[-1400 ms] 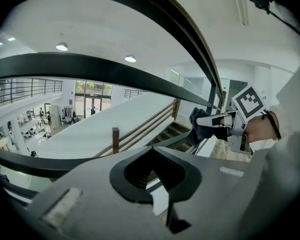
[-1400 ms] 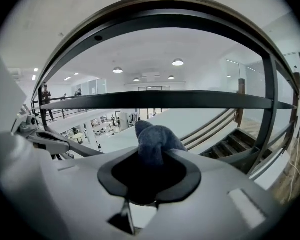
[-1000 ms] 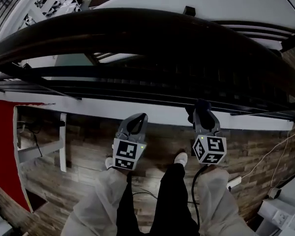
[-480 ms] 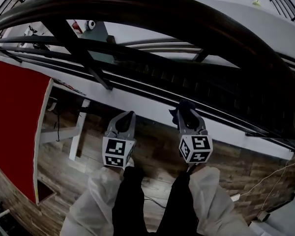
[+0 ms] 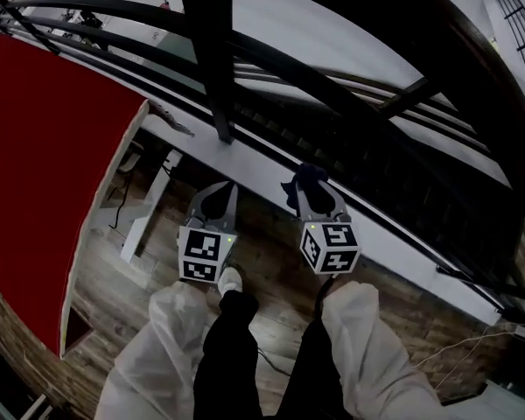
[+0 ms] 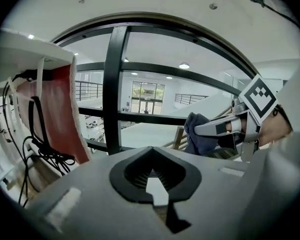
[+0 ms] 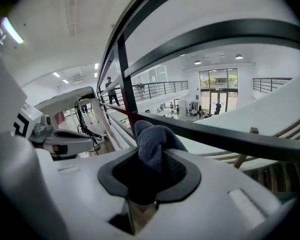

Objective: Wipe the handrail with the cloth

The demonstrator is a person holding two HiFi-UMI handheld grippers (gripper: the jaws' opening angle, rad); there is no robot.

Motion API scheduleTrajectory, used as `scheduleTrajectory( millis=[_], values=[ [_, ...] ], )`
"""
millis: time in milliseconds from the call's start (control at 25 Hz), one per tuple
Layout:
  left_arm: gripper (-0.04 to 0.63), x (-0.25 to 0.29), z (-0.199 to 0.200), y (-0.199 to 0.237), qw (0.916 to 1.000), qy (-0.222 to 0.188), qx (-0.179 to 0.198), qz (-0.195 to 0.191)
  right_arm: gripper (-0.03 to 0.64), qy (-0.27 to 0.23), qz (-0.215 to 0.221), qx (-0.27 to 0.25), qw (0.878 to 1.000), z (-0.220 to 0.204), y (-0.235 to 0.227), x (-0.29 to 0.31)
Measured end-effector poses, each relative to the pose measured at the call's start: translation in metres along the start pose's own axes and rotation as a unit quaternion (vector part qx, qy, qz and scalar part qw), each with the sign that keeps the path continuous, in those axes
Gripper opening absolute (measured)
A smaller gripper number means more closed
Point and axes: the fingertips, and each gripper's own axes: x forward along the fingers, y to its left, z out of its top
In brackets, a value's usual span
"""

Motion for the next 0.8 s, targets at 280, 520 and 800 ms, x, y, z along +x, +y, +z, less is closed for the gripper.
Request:
scheduleTrajectory(
  millis=[280, 520, 800],
  values=[
    [-0.002, 0.027, -0.024, 0.05, 0.9998, 0.014, 0.01, -0.01, 0.089, 0.033, 0.025, -0.002, 0.999, -0.018, 0.038, 0.081],
    [-0.002, 0.048, -0.038, 0.073, 0.9998, 0.016, 0.011, -0.011, 0.089, 0.038, 0.037, 0.002, 0.999, -0.026, 0.053, 0.129],
    [-0.002, 0.081, -0.046, 0.08, 0.9984, 0.034, 0.037, -0.026, 0.089, 0.058, 0.066, 0.012, 0.996, -0.034, 0.067, 0.197]
  ],
)
